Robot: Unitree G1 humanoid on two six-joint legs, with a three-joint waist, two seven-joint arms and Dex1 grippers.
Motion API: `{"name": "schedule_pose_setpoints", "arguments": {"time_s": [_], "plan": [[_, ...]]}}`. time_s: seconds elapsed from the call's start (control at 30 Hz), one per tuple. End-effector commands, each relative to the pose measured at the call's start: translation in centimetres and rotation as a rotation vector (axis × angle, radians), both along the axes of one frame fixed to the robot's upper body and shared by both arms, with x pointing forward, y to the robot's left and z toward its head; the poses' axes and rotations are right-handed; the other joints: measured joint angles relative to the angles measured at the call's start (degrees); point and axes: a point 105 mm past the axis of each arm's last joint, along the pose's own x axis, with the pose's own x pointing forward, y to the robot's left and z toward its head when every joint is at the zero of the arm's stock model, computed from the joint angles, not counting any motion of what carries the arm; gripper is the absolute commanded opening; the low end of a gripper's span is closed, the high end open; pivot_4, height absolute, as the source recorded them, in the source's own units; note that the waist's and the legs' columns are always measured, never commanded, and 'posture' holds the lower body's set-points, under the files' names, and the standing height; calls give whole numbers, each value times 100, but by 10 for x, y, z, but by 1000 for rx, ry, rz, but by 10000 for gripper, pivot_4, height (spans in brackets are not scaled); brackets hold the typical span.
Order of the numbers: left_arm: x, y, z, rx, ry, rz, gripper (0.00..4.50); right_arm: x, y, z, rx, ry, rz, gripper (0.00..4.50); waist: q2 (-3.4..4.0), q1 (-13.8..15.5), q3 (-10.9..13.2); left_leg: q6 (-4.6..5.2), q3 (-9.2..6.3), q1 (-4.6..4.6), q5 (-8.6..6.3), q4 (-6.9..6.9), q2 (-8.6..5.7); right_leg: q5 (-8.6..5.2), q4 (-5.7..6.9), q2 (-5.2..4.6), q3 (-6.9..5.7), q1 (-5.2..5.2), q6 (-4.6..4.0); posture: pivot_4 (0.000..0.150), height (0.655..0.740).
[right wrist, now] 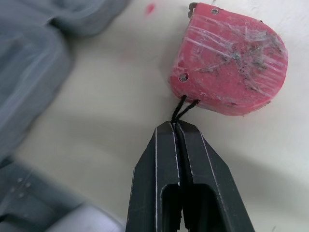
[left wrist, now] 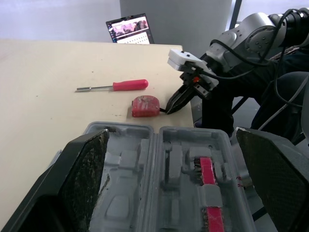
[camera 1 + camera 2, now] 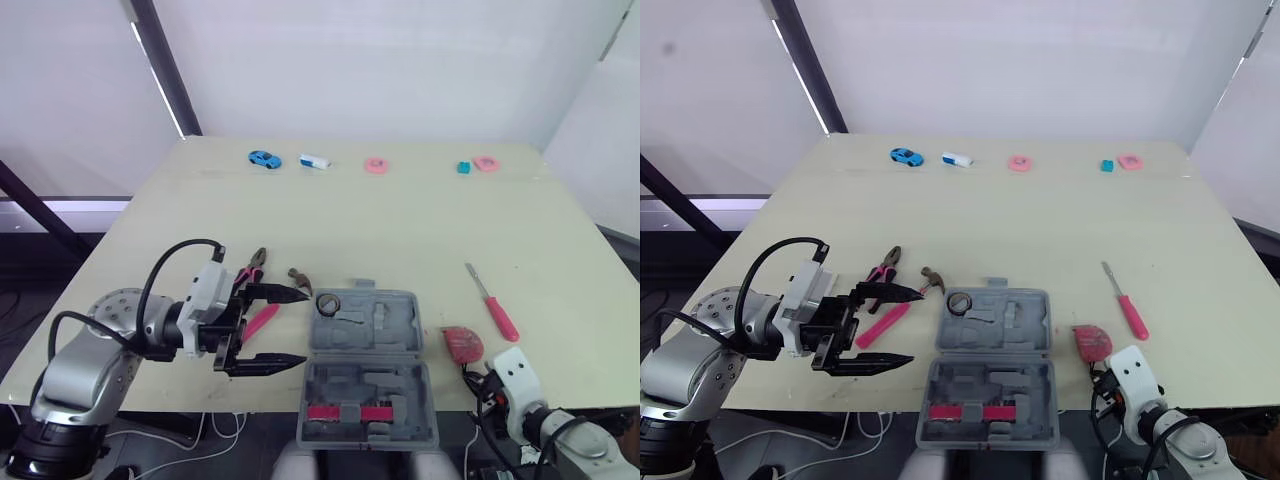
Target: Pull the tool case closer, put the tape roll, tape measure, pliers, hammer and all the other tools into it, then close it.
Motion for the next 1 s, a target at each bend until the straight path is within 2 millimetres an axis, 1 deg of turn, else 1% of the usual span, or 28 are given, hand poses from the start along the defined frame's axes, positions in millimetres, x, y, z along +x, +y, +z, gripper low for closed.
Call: {"name": "schedule_pose_setpoints", "arguments": {"time_s": [0.03,0.17,0.3,0.47,0.53,0.57,0.63,0.67,0.7,0.73,0.77,0.83,0.9,1.0], "plan": [[-3,0,4,5,-30,-20,45000,-5,5,7,13,-3,30,186,-1,1,0,0,-1,1,0,1,0,0,1,0,0,0,0,1500,7395],[-3,1,3,9,-33,-18,45000,-18,10,4,23,38,65,186,-1,14,-1,0,0,0,0,2,0,0,1,-1,0,0,0,1500,7395],[-2,2,2,10,-34,-17,45000,-20,8,1,15,45,71,186,-1,24,-1,0,-2,-3,0,0,0,0,-1,0,-2,0,0,1500,7395],[-1,2,0,10,-35,-12,45000,-20,-1,-5,-23,45,74,186,-3,24,-2,0,-1,-2,0,1,0,0,-1,0,-2,0,0,1500,7395],[-2,3,-1,8,-35,-12,45000,-22,-5,-4,-12,52,77,5406,-3,24,-2,0,-2,-1,0,1,0,0,-1,0,-2,0,0,1500,7395],[-2,3,-1,8,-35,-12,45000,-24,-6,-3,-5,57,88,7239,-3,25,-2,0,-2,-2,0,1,0,0,-1,0,-2,0,0,1500,7395],[-2,3,0,5,-37,-11,45000,-30,-10,1,-18,55,154,16862,-3,45,-2,0,0,-2,0,1,-1,-1,-2,-2,-1,1,1,1500,7395],[-1,3,0,4,-40,-10,45000,-31,-11,4,-25,47,191,20453,-3,48,-2,0,0,-3,0,1,-1,0,-4,-2,-1,1,1,1500,7395],[0,4,0,4,-46,-7,45000,-32,-16,11,-25,37,216,26360,-2,52,-1,0,0,-3,0,1,-1,-1,-4,-2,-1,1,1,1500,7395],[0,4,0,5,-50,-5,45000,-32,-20,16,-24,30,230,30061,-2,57,-1,0,2,-3,0,2,-2,0,-5,-2,0,2,1,1500,7395],[1,5,0,5,-53,-4,45000,-31,-26,23,-27,14,244,35789,-4,63,-2,0,3,-2,0,2,-3,0,-4,-2,2,2,1,1500,7395],[2,6,0,8,-59,-3,45000,-28,-35,33,-38,0,296,44670,-5,59,-2,0,1,0,0,4,-1,0,-3,0,1,3,1,1500,7395],[4,7,0,9,-66,-4,45000,-21,-41,43,-38,-33,361,44670,-6,45,-2,0,2,3,0,5,0,0,-1,2,2,4,1,1500,7395],[5,5,0,2,-76,-11,45000,-3,-45,45,-85,-95,489,44670,-8,28,0,1,-1,9,0,9,0,0,-2,9,6,13,1,1500,7395]]}}
